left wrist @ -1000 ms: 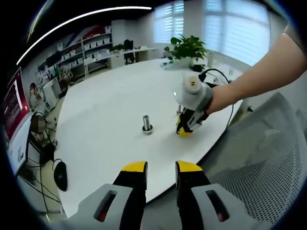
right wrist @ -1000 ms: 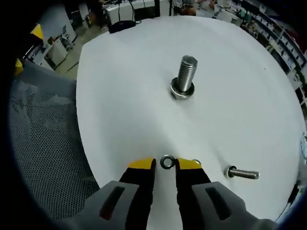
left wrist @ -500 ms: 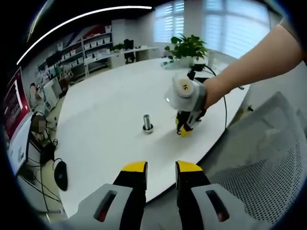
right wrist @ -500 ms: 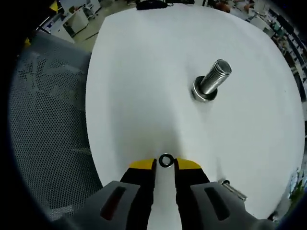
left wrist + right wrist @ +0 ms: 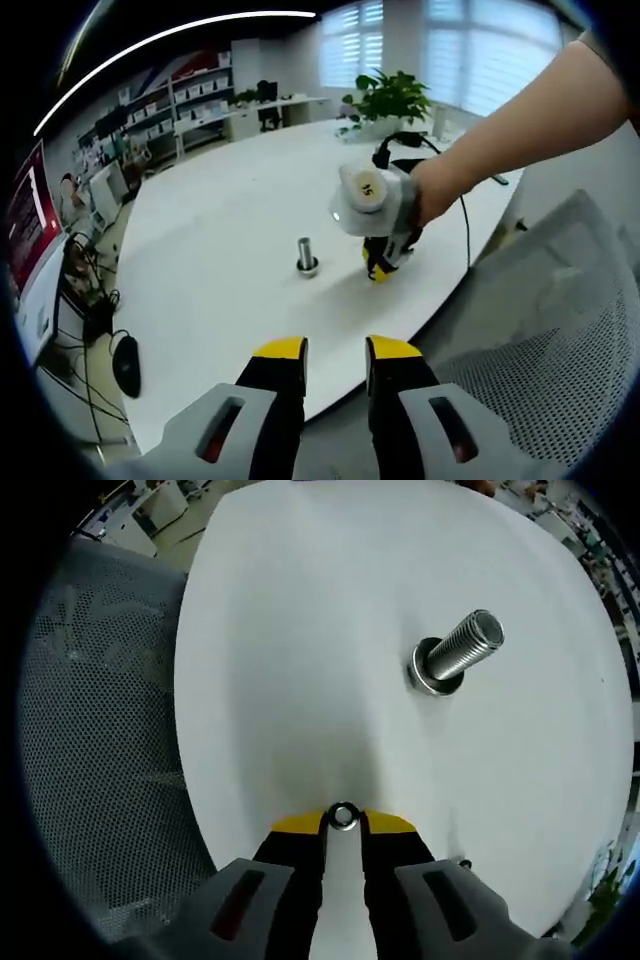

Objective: Place the washer onto the threaded stud by aligning its center hole with the stud, sliding it down to the base, and recovering from edge contact or off-axis alignment until the washer reaches the visible bottom stop.

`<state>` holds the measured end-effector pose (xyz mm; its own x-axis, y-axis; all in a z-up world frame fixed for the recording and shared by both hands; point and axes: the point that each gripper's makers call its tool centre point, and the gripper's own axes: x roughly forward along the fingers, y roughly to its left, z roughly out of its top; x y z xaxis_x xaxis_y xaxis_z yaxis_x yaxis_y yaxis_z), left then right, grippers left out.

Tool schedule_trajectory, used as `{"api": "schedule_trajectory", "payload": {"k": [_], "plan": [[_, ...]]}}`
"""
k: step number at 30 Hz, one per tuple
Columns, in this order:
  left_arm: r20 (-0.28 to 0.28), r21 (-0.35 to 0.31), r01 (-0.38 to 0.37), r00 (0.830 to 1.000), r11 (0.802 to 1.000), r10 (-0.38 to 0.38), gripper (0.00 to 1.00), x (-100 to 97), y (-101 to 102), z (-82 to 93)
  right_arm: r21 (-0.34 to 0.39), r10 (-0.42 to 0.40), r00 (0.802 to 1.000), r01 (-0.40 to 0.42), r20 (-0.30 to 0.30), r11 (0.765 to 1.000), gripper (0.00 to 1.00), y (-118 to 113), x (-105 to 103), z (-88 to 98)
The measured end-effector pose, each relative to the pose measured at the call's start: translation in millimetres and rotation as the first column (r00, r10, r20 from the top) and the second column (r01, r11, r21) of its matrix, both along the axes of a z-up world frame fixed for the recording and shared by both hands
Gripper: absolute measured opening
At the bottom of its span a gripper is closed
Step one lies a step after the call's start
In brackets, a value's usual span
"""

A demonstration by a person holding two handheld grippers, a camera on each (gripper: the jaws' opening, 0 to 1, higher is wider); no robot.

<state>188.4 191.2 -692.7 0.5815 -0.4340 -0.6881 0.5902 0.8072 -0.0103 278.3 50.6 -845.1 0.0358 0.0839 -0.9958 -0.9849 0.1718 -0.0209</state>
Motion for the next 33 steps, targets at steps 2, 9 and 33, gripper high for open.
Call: {"api": "schedule_trajectory", "payload": {"k": [2,9,33], "plan": [[-0.001,0.000,0.001,1.000,1.000,-0.001,0.21,-0.2,-0.1,-0.2,-0.006,-0.002,1.000,0.002,0.002,1.000,0.16,-0.3,1.0,-0.6],[0.001,0.003,-0.001,1.000,1.000,0.001,0.21,-0.3,0.6,0.1,0.002,-0.053,0.998,0.053,0.037,0.999,0.15,-0.7,-0.6,-0.2],[0.005,0.000,-0.006,1.000,1.000,0.006,0.21,0.8,1.4,0.3,0.187,-0.232,0.967,0.209,0.108,0.960,0.14,-22.4,1.3,6.7]]}}
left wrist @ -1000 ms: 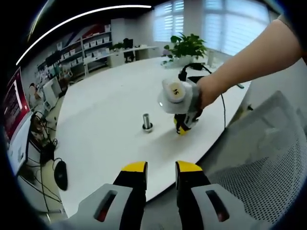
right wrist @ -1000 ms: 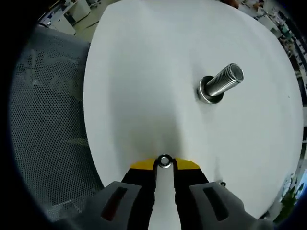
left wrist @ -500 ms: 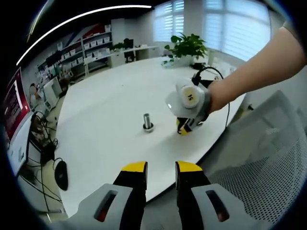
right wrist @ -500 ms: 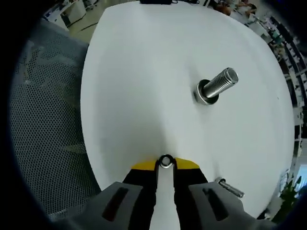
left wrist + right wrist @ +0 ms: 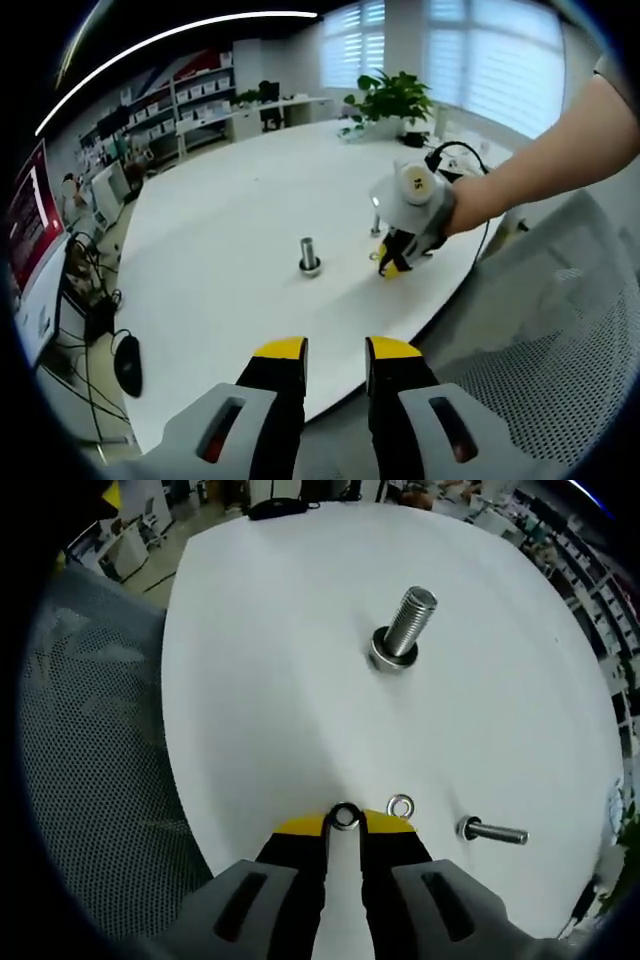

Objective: Place the washer onto the threaded stud by aligning its center hole with the stud, sliding it down to the base, and recovering from edge contact or off-axis alignment until the washer reaches the visible bottom stop.

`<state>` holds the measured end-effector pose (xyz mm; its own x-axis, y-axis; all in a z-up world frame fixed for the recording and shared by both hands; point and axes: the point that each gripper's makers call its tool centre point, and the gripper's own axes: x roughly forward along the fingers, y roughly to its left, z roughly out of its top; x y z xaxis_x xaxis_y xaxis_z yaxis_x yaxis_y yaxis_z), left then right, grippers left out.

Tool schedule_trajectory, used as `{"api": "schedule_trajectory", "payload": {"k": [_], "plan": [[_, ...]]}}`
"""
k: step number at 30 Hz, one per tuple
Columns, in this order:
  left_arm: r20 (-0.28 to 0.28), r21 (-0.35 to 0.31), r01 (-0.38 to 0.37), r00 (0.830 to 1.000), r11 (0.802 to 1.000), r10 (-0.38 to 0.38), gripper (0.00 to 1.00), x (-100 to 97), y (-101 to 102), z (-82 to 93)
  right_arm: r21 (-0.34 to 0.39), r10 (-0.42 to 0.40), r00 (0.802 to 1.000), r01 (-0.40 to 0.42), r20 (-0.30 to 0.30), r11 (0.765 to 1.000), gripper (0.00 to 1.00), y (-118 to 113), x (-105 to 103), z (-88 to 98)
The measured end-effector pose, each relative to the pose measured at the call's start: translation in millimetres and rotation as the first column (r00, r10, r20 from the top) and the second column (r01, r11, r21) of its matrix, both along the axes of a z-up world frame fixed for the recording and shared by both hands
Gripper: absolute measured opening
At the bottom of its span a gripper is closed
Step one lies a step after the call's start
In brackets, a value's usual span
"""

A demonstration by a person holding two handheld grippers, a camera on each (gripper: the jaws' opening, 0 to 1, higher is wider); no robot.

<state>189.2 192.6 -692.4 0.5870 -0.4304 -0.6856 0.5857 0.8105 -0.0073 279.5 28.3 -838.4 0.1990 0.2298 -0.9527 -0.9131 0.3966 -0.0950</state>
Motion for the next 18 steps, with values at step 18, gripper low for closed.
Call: {"api": "schedule_trajectory", "payload": {"k": [18], "plan": [[-0.004,0.002,0.007,1.000,1.000,-0.007,0.21,-0.9,-0.9,-0.5,0.108,-0.172,0.982,0.163,0.081,0.981,0.14,-38.3,44.1,46.0]]}}
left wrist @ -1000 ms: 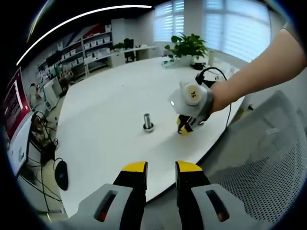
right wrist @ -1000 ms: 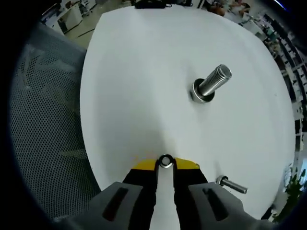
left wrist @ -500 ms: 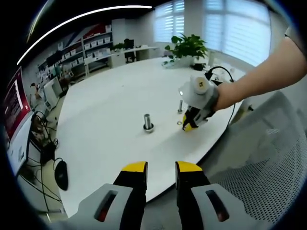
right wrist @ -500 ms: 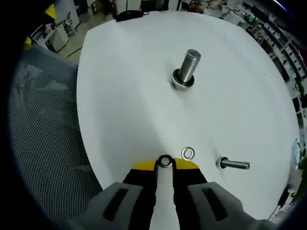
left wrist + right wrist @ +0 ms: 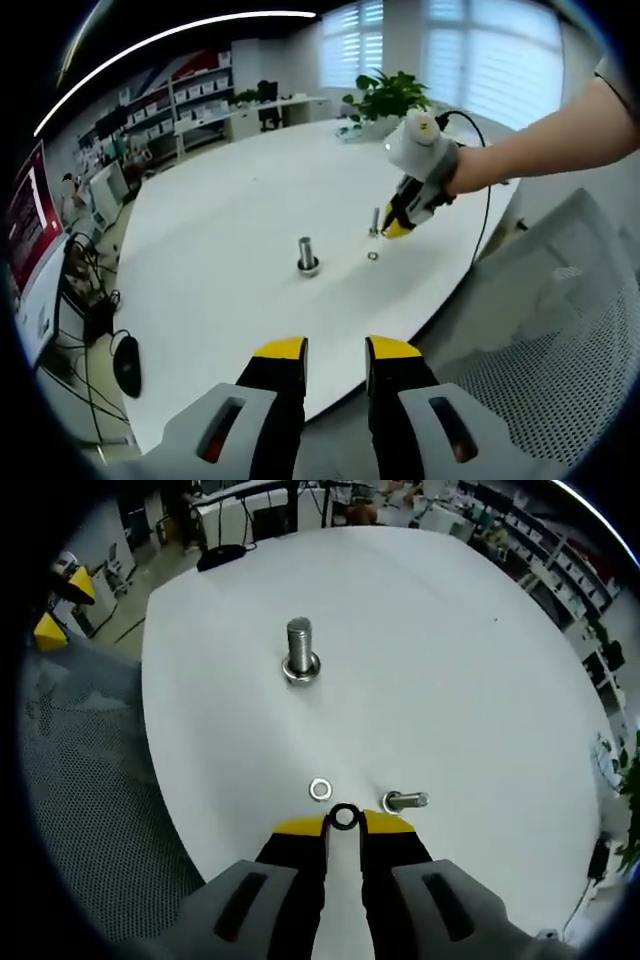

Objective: Place the washer onto the threaded stud by aligning its center hole with the stud, sliding it down to the base, and recovering from edge contact or off-axis alignment until the washer reaches the visible bottom stop.

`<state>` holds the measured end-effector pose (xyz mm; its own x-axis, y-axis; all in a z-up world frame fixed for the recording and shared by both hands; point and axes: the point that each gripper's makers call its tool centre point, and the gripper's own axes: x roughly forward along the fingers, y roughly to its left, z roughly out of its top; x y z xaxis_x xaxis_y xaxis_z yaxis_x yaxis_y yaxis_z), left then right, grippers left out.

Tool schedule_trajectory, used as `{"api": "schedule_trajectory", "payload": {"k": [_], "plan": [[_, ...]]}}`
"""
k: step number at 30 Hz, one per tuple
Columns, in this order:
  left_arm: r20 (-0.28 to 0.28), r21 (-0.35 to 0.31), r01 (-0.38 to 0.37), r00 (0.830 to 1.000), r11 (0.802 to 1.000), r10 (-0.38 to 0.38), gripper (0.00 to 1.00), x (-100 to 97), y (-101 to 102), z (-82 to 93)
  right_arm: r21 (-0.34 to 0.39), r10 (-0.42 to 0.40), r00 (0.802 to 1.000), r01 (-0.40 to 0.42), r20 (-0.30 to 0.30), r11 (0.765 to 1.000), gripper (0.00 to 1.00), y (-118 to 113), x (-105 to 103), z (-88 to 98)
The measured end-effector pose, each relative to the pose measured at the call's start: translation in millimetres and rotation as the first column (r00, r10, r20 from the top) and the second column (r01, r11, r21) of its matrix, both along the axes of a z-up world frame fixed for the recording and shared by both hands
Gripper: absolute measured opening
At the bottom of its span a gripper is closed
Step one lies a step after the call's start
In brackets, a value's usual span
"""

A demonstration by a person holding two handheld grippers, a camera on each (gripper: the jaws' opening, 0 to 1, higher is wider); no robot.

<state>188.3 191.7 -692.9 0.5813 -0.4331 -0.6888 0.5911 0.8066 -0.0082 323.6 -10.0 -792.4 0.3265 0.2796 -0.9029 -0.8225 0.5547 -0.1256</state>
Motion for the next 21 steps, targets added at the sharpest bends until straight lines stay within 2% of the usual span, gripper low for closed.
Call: {"api": "schedule_trajectory", "payload": {"k": [9,13,21], "plan": [[-0.002,0.001,0.000,1.000,1.000,0.000,0.21,-0.1,0.3,-0.5,0.006,-0.017,0.999,0.017,0.051,1.000,0.14,-9.5,15.2,15.8],[-0.003,0.002,-0.002,1.000,1.000,0.002,0.21,0.0,0.4,-0.7,0.001,-0.012,0.997,0.012,0.071,1.000,0.14,-11.4,22.8,18.2],[-0.003,0.002,-0.005,1.000,1.000,0.005,0.21,0.2,0.8,-0.8,-0.016,-0.001,0.998,0.002,0.069,1.000,0.14,-10.6,29.4,14.0]]}}
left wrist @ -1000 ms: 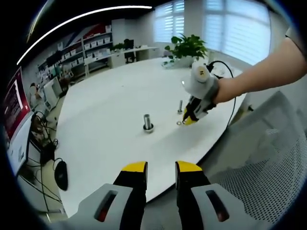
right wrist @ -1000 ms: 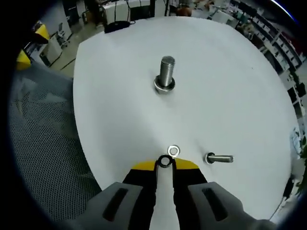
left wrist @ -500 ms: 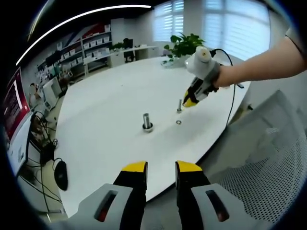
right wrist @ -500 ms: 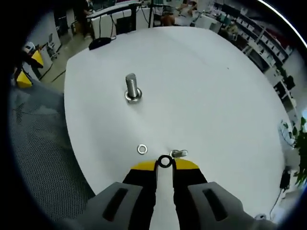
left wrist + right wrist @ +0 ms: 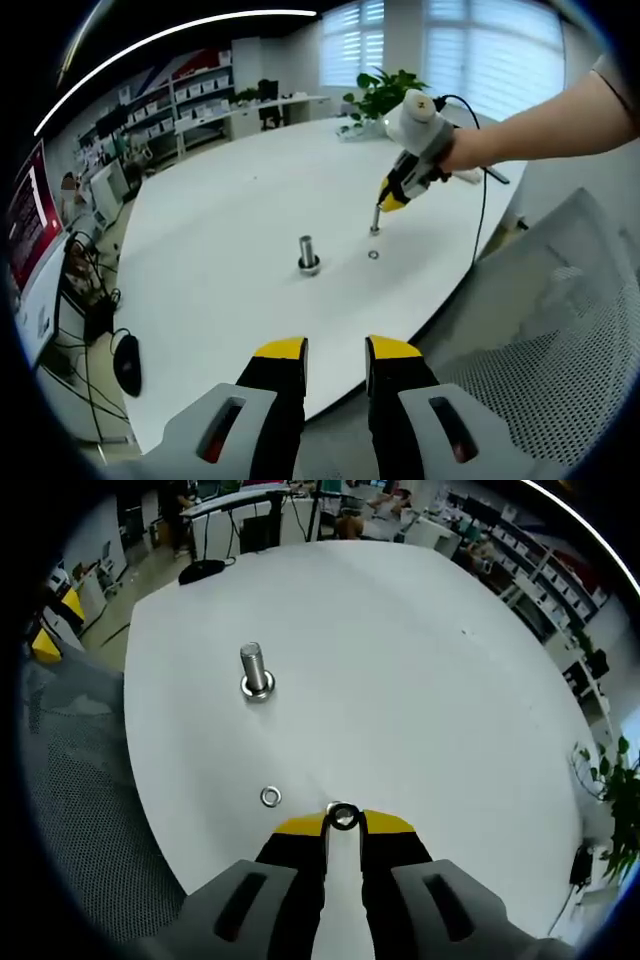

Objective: Place the washer onto the threaded stud by aligning its center hole with the stud, sliding it down to the base, and recovering from edge contact or off-axis alignment until the washer reaches the visible bottom stop.

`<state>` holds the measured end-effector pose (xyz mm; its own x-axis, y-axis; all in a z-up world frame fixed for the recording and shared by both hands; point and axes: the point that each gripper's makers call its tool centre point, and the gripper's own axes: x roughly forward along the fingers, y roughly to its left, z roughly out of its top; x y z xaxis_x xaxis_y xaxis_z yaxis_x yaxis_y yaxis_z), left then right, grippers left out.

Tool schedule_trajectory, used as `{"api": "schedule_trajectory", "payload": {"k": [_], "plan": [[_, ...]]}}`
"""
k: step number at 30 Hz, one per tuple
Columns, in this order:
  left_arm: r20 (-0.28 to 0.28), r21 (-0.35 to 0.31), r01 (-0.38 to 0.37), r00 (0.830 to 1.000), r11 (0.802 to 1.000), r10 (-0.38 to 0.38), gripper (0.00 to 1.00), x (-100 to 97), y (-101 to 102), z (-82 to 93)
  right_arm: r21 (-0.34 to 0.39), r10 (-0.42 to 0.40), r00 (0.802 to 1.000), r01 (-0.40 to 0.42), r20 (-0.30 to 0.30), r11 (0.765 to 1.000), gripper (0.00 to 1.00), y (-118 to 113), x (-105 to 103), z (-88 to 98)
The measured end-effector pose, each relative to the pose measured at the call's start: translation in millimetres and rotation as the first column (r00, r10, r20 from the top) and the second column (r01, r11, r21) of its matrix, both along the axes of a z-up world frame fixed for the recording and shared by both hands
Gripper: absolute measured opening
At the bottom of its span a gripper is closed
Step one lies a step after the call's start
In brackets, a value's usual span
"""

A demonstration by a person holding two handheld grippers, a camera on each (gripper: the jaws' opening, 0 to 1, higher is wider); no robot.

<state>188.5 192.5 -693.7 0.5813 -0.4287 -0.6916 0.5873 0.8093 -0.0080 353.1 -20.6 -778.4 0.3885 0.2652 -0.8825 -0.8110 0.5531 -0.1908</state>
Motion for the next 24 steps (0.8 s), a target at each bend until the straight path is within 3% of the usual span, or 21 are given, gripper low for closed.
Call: {"api": "schedule_trajectory", "payload": {"k": [14,24], "plan": [[0.001,-0.003,-0.002,1.000,1.000,0.002,0.21,0.3,0.3,0.2,-0.016,-0.007,1.000,0.007,-0.013,1.000,0.14,-1.1,5.9,-5.7],[-0.004,-0.001,0.002,1.000,1.000,-0.002,0.21,-0.5,-0.4,-0.6,-0.022,-0.052,0.997,0.051,-0.059,0.998,0.14,-4.2,13.7,-23.3]]}}
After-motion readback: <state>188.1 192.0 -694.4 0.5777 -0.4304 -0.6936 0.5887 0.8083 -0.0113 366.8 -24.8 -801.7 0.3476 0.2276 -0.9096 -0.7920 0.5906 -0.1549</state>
